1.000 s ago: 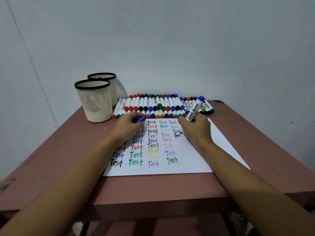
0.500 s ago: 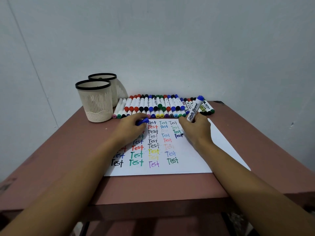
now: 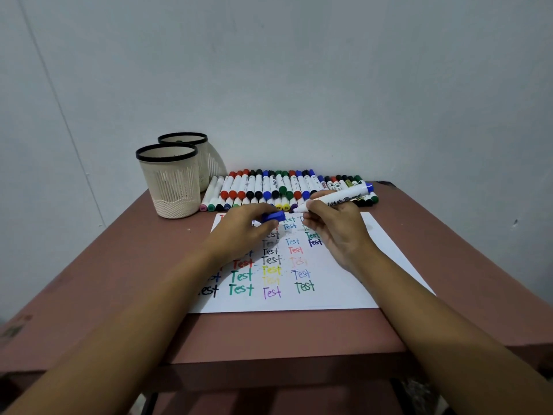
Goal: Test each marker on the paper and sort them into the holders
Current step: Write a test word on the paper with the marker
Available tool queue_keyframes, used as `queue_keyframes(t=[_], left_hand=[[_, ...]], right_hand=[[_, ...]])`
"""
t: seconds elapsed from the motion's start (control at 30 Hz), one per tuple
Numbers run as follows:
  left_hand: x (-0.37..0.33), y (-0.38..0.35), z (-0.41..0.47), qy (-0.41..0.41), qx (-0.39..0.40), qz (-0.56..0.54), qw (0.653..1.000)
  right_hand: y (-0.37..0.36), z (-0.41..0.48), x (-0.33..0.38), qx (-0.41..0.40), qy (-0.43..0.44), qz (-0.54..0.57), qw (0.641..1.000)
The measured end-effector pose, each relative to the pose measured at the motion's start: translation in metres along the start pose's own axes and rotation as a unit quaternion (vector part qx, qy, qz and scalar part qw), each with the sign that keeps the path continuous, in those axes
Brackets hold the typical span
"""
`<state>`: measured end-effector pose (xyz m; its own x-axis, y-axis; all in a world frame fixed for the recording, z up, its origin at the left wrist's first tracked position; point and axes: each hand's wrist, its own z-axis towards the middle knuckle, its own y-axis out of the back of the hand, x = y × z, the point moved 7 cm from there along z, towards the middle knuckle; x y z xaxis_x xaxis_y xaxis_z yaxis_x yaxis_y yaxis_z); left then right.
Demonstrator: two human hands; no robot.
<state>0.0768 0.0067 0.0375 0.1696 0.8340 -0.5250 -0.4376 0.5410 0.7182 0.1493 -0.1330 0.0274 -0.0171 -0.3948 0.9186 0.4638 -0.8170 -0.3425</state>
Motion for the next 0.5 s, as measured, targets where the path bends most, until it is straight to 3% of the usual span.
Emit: queue_keyframes(t=[0.5], left_hand=[[-0.015,0.000,-0.003,-0.041,0.004,-0.070,0.997]], right_hand=[[-0.007,-0.002,-0.009,0.068,-0.026,-0.082,0.994]])
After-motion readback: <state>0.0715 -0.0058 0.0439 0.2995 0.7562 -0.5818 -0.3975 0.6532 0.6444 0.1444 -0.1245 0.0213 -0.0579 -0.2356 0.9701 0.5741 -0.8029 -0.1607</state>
